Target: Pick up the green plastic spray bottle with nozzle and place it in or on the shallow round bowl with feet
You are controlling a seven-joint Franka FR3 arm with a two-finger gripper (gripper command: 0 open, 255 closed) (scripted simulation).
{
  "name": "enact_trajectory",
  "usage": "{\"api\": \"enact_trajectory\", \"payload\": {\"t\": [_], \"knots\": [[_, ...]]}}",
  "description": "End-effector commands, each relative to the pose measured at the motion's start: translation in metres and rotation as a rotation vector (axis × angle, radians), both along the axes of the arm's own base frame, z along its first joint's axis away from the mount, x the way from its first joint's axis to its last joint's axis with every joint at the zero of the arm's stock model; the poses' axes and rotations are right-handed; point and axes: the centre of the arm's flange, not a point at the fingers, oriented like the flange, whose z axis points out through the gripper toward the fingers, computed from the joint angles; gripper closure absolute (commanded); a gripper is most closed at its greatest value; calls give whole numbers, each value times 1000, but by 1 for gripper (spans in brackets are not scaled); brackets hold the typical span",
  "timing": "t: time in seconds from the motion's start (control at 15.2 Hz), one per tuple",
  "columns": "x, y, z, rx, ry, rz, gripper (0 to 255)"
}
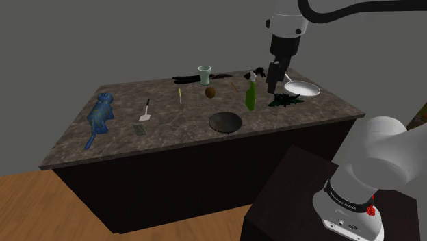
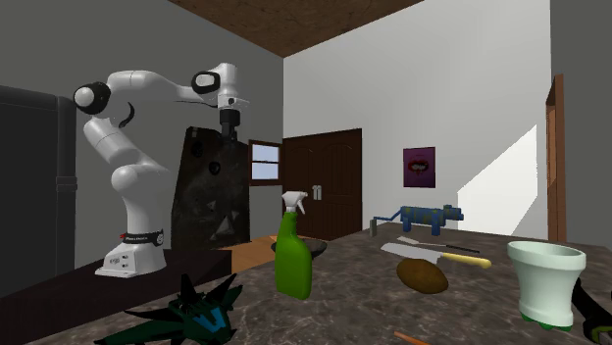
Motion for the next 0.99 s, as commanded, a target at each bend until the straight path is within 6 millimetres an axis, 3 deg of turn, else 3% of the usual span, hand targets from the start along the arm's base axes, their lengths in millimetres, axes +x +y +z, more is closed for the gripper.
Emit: {"api": "enact_trajectory", "payload": {"t": [0.0, 0.92], "knots": [[0, 0, 0, 0, 0, 0, 0], [130, -112, -52, -104, 29, -154, 0]]}}
